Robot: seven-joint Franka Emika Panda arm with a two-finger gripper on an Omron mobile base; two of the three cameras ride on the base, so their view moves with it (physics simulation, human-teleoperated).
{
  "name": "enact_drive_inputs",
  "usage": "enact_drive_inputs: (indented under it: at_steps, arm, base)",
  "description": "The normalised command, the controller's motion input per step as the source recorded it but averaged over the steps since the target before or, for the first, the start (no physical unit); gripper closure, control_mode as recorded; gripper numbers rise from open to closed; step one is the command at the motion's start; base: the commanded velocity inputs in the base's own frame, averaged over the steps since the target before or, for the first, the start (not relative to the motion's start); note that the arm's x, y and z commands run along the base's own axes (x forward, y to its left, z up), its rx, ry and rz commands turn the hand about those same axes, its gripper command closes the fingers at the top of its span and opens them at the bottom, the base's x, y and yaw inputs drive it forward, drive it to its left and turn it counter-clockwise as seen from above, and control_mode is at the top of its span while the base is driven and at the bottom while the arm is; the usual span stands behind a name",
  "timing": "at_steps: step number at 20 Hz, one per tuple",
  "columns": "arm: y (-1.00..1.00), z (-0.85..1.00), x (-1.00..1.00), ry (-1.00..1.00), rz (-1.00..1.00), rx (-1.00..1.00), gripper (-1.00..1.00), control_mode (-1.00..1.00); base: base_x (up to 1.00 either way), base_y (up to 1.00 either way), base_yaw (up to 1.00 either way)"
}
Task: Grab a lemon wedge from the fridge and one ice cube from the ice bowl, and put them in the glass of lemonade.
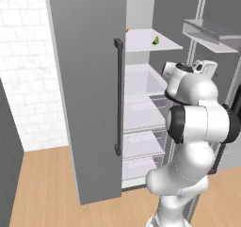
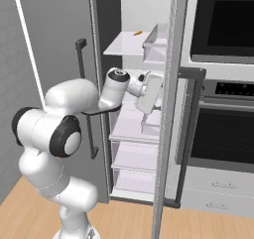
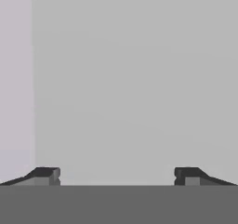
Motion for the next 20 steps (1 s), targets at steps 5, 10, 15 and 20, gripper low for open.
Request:
enact_drive_inputs:
  at_steps: [5,10,15,20]
  arm:
    - [-0.61,0.04,-0.27,-0.01,-0.06,0.0,-1.0,-1.0]
    - [0.49,0.23,-0.37,0.0,0.1,0.0,-1.0,-1.0]
    - [0.97,0.13,-0.32,-0.06,0.16,0.0,-1.0,-1.0]
    - [0.95,-0.14,-0.1,-0.12,0.25,0.18,-1.0,-1.0]
  base:
    - [0.0,0.0,0.0]
    - [0.0,0.0,0.0]
    - [0.0,0.0,0.0]
    - [0.0,0.0,0.0]
